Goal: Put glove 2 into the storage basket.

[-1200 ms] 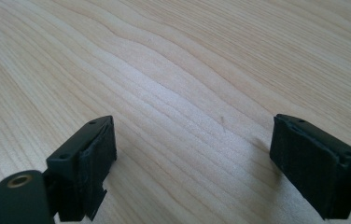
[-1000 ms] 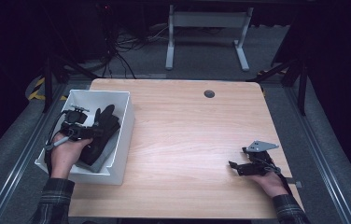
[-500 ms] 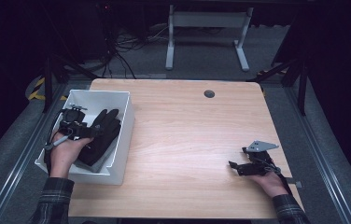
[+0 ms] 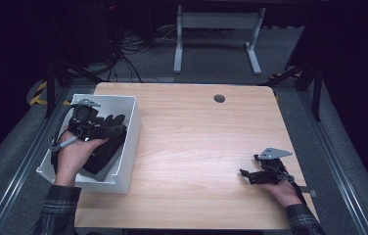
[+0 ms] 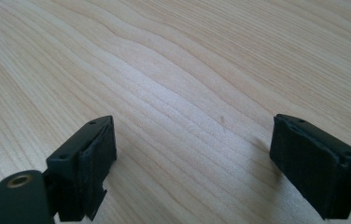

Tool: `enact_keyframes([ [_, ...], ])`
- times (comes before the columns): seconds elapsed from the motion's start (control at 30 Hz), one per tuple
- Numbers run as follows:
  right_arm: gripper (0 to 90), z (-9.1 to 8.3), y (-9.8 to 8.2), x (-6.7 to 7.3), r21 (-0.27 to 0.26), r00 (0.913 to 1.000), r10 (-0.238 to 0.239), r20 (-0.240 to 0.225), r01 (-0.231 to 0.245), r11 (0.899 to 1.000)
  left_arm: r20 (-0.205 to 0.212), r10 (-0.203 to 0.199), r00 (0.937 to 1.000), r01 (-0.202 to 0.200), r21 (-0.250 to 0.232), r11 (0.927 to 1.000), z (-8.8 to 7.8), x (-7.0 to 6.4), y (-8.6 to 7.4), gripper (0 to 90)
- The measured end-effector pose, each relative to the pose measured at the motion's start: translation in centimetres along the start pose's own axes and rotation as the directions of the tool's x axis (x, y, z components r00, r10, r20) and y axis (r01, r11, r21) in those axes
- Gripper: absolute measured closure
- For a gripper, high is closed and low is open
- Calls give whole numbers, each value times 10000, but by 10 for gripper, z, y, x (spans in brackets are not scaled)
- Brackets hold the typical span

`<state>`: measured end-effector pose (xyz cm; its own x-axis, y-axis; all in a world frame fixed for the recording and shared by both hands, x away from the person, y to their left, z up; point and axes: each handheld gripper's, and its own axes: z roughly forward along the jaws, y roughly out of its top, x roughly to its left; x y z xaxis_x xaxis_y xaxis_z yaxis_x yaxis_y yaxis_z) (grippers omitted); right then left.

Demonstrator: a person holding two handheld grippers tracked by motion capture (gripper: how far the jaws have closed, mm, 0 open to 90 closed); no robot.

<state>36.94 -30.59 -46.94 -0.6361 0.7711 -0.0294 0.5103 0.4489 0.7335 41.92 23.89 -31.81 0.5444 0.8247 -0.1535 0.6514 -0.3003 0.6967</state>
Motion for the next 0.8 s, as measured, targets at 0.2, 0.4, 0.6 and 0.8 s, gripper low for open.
enact_keyframes([
  [0.2,149,0,0,0,-2,10000,3,8,-3,10000,709,494,9963,-481,-203,9986,8,-27,11,215],
  [0.4,149,0,0,0,-1,10000,5,4,-5,10000,1206,957,9881,-921,-347,9951,19,-54,21,213],
  [0.6,148,0,0,0,-1,10000,3,0,-3,10000,1782,1394,9741,-1319,-533,9898,29,-79,26,212],
  [0.8,148,0,0,0,0,10000,-8,-7,8,10000,2180,1826,9587,-1754,-519,9831,45,-104,27,209],
])
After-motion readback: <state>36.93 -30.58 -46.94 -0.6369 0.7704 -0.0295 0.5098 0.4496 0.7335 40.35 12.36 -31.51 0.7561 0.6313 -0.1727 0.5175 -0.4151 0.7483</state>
